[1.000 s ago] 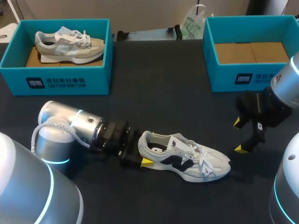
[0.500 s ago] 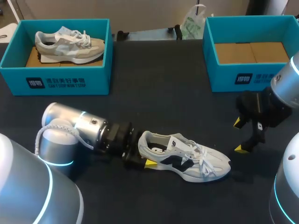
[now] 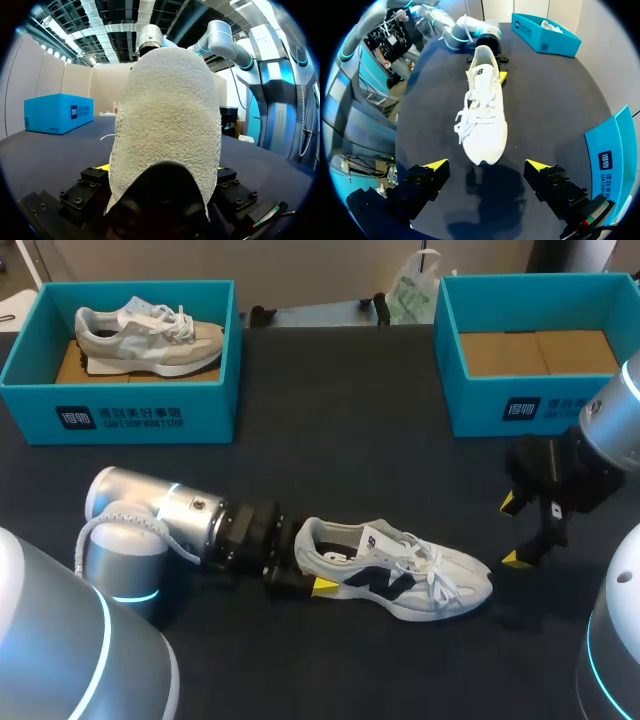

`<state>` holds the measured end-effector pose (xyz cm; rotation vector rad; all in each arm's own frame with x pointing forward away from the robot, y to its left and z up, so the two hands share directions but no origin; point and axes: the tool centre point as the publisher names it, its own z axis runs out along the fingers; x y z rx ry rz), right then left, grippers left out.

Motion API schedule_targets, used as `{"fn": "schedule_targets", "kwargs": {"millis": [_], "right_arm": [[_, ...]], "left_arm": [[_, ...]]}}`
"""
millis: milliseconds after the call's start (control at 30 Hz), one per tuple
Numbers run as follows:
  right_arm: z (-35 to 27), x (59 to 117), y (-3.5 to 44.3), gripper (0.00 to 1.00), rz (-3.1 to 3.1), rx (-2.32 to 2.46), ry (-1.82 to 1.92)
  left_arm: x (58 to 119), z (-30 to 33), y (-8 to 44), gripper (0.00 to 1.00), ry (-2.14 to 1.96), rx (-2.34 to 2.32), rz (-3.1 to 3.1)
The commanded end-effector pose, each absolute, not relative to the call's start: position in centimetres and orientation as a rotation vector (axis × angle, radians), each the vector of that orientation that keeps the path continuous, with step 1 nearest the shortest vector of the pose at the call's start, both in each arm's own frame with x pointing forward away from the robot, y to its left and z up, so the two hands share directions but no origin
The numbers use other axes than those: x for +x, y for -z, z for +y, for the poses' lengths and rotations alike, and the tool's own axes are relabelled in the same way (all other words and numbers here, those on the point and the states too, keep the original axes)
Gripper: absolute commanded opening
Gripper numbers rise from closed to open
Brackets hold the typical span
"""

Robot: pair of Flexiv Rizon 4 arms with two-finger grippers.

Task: Take the shoe out of the shoebox, open the shoe tongue, remove and reinsert the insole, then place the shoe into the shoebox

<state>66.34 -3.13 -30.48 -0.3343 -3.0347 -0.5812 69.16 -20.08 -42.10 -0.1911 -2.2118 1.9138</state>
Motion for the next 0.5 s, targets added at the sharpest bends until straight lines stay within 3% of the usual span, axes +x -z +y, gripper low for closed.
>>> {"fn": "schedule_targets", "kwargs": {"millis": [33,500], "right_arm": [[-3.1,66.2,30.5,1.00,-3.036,-0.335,0.580],[-3.1,66.2,30.5,1.00,-3.036,-0.335,0.580]], "left_arm": [[68.7,-19.1,41.9,0.00,-1.951,-0.137,-2.238],[68.8,-17.7,41.5,0.00,-2.006,0.002,-2.283]]}}
